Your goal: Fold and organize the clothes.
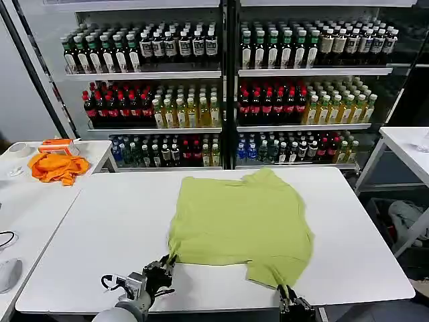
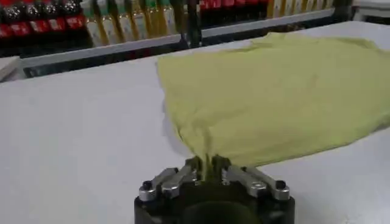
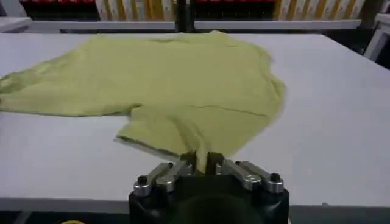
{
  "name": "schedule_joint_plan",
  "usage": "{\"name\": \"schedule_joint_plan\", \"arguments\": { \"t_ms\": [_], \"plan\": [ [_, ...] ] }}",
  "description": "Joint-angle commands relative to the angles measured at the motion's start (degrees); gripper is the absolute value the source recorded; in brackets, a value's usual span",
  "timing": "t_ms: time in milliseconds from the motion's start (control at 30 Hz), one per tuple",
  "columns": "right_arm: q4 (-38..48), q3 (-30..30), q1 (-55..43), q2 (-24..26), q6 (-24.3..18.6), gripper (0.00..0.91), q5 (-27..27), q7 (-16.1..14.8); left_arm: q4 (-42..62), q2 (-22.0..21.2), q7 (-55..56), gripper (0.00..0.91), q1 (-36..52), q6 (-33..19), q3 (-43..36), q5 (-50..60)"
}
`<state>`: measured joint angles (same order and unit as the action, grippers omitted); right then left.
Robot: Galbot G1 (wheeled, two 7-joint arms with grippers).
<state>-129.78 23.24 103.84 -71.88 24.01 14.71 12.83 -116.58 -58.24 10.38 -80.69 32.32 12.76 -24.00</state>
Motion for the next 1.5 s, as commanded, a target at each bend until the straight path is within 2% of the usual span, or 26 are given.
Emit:
{"name": "schedule_joint_plan", "arguments": {
  "t_ms": [33,400,533,700,967,1100,1267,1500],
  "plan": [
    [-2.7,1.7,0.2,0.7,-0.4,0.000,0.8,0.0,-4.7,1.0,-2.6,0.010,-3.3,0.7,2.0,-0.2],
    [-10.5,5.0,3.8,1.8,-2.1,0.000,0.8,-1.2,-11.7,3.5,-2.5,0.020,-7.2,0.7,6.8,-1.8],
    [-11.4,6.4,2.4,2.7,-2.3,0.000,1.0,-1.5,-12.2,4.6,-2.5,0.020,-6.7,0.7,7.5,-2.2],
    [-7.5,6.4,-4.7,5.1,-1.3,0.000,2.2,-1.1,-9.0,5.4,-2.5,0.020,-3.3,0.5,6.0,-2.3],
    [1.1,5.0,-17.2,11.4,0.4,0.000,10.0,-0.3,-2.9,6.4,-0.9,0.020,4.2,-1.1,1.3,-4.1],
    [6.0,3.1,-22.7,13.6,0.5,0.000,11.6,-0.3,0.1,6.3,0.0,0.020,8.7,-1.9,-1.1,-5.0],
    [10.8,0.8,-28.8,14.0,0.7,0.000,12.3,-0.4,4.3,6.0,1.0,0.020,13.6,-3.0,-3.9,-5.5],
    [14.5,-1.1,-32.3,14.0,0.6,0.000,11.2,-0.8,7.8,5.3,2.7,0.020,18.8,-4.1,-7.3,-5.3]
  ]
}}
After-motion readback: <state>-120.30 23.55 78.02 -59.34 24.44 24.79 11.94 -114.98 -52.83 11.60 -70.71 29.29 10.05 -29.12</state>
